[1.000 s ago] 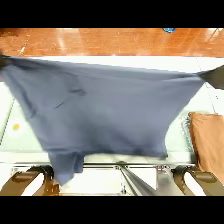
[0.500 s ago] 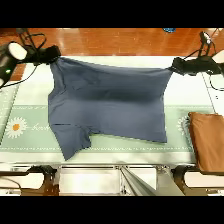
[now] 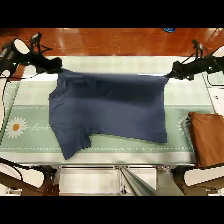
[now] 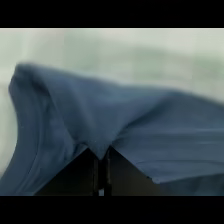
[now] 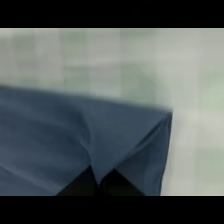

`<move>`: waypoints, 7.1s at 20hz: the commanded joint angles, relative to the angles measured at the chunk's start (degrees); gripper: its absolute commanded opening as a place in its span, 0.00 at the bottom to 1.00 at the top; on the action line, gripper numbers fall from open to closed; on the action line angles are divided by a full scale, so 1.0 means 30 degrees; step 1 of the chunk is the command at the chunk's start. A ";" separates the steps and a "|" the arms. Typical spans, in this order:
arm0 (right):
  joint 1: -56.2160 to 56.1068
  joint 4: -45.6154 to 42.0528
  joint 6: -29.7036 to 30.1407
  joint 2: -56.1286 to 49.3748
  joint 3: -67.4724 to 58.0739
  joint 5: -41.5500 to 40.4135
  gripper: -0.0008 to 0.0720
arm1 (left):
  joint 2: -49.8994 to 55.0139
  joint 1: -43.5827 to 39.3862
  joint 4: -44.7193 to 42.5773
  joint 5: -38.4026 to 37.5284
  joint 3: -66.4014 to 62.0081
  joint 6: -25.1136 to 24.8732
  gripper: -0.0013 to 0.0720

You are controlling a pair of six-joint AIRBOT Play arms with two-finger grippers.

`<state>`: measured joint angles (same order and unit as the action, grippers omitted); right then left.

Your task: Fold the shirts.

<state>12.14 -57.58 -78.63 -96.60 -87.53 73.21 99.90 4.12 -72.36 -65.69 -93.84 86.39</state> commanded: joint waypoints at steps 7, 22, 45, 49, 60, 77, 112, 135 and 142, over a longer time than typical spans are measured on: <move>-0.0299 -0.2339 -0.0095 -0.0087 0.3555 0.3060 0.05 | 0.0211 0.0947 0.0146 -0.5756 0.3745 -0.2579 0.04; 0.4976 -0.2375 0.0058 1.1905 1.4120 -0.0335 0.57 | -0.8196 0.8386 0.2586 -0.3330 1.4673 -0.2382 0.71; 1.0550 -0.0707 0.0095 1.5569 1.9737 0.1093 0.57 | -0.9107 0.6317 0.5719 -0.2455 2.0873 -0.4656 0.04; 1.0528 -0.0430 0.0058 1.5759 2.2491 0.0576 0.57 | -0.9114 0.6317 0.5712 -0.2455 2.0873 -0.4750 0.04; 0.6929 -0.0408 -0.0066 1.5540 2.2855 0.0248 0.57 | -0.9114 0.6317 0.5712 -0.2113 2.0881 -0.4947 0.04; 0.1392 0.3555 0.2157 1.1642 1.6881 -0.1406 0.05 | -0.9114 0.6397 0.8466 -0.3031 1.6976 -0.5668 0.04; 0.4823 0.3606 0.0758 0.3257 1.0134 -0.4707 0.57 | -0.4838 0.4903 0.4852 -0.1348 0.1384 -0.2958 0.71; 0.1042 0.4051 0.1982 1.1417 1.0185 -0.0109 0.05 | -0.8291 -0.6645 0.7337 0.6258 1.1744 -0.5355 0.04; 0.0954 0.3861 -0.0911 1.8870 1.2087 0.2040 0.05 | -0.0576 -1.3318 0.7497 0.5180 0.3774 -0.2499 0.04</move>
<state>15.03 -45.43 -77.32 -48.45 -53.69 76.75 89.78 -28.53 -50.09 -49.01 -73.56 74.43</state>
